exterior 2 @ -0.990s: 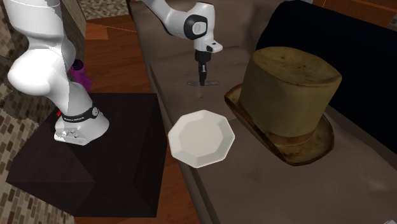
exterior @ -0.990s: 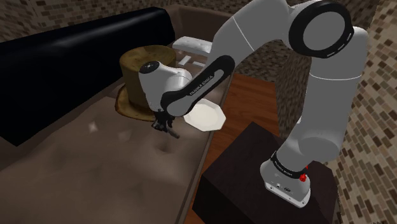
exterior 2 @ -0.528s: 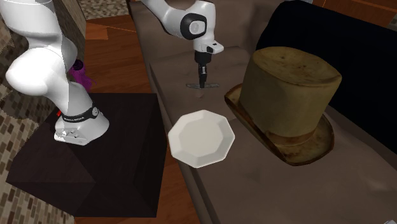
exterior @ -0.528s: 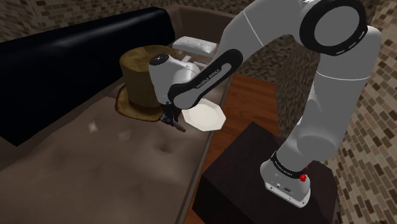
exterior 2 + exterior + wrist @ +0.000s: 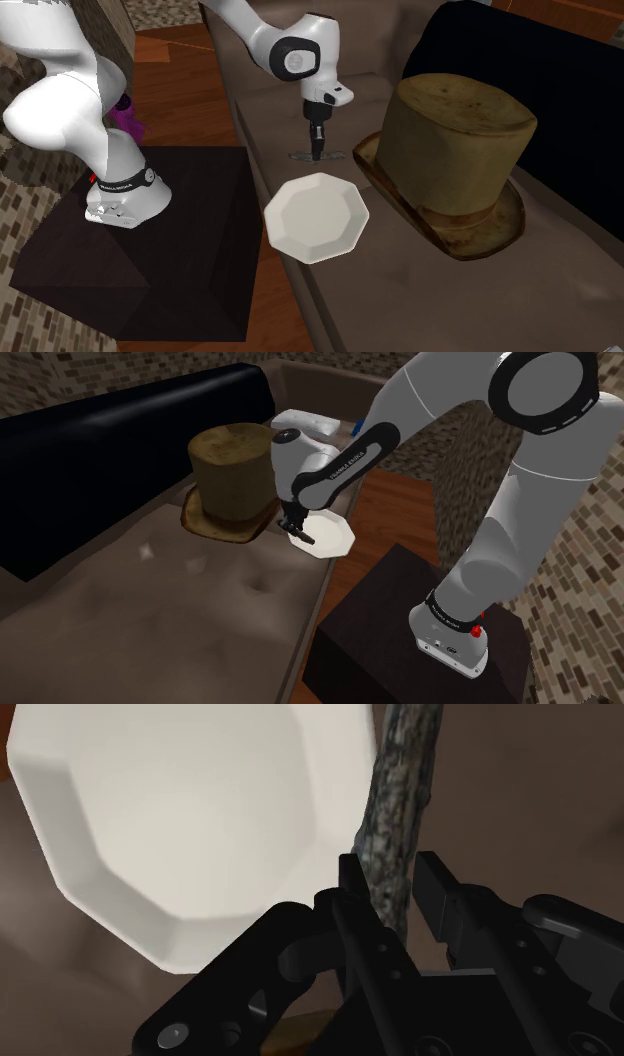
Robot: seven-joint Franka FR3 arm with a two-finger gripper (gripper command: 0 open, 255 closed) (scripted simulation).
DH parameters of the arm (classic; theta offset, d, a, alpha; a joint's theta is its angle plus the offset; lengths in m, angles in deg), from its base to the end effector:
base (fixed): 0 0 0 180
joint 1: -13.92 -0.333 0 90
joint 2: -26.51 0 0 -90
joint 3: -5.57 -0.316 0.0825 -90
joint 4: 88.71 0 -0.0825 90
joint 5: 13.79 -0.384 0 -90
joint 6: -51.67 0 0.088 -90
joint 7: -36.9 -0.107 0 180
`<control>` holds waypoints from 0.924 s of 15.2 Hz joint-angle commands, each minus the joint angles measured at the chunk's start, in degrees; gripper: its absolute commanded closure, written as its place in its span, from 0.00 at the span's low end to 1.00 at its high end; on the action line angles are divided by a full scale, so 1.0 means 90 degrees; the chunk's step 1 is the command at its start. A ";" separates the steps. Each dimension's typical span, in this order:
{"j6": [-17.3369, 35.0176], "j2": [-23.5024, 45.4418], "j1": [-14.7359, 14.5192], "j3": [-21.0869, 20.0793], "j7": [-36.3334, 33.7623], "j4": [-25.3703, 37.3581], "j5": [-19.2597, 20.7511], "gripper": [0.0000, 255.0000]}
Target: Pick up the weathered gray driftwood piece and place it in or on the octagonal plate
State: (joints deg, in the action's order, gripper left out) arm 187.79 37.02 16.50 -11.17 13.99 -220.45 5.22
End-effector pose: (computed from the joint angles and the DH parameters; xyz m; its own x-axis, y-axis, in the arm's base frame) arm 0.5010 0.1241 0.2639 0.9948 0.0919 -0.0433 0.0983 -0.9782 0.1827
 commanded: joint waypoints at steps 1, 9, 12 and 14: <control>0.0135 -0.0088 0.0225 0.0148 0.0347 -0.0145 0.0011 1.00; 0.0549 -0.0286 0.1021 0.0710 0.1598 -0.0484 0.0065 1.00; 0.0737 -0.0134 0.1102 0.0805 0.1648 -0.0503 0.0178 1.00; 0.0883 0.0022 0.1089 0.0837 0.1547 -0.0507 0.0289 1.00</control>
State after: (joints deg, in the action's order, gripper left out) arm 195.06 36.74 26.27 -3.80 28.18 -224.81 7.38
